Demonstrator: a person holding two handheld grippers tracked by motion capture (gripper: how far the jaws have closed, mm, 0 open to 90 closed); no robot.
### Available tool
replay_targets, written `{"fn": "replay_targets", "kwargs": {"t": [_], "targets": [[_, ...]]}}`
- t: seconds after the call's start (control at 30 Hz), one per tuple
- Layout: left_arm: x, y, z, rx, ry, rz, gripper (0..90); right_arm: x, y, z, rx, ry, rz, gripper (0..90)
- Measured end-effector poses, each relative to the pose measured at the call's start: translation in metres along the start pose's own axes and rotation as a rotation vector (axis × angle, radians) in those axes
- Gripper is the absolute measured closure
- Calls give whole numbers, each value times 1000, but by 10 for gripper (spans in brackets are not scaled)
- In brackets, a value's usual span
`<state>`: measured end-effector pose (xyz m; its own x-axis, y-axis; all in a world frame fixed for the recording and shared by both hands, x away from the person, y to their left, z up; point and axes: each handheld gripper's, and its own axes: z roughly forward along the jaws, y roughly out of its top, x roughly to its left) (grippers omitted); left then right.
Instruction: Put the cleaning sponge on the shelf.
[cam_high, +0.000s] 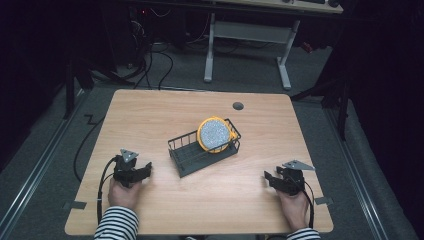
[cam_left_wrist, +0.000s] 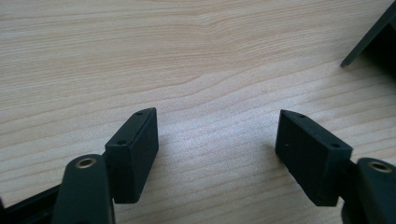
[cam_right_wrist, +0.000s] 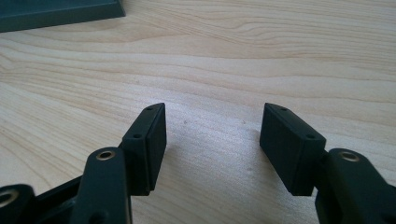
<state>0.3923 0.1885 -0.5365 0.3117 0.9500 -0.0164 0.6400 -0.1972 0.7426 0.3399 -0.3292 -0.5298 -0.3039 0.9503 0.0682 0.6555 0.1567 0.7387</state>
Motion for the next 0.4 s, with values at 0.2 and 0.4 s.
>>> {"fn": "replay_targets", "kwargs": {"t": [0.2,0.4], "targets": [[0,0,0,1,1,1,304,8,0,2,18,-47,-72,392],[0,0,-1,0,4,-1,330,8,0,2,18,-42,-76,390]]}}
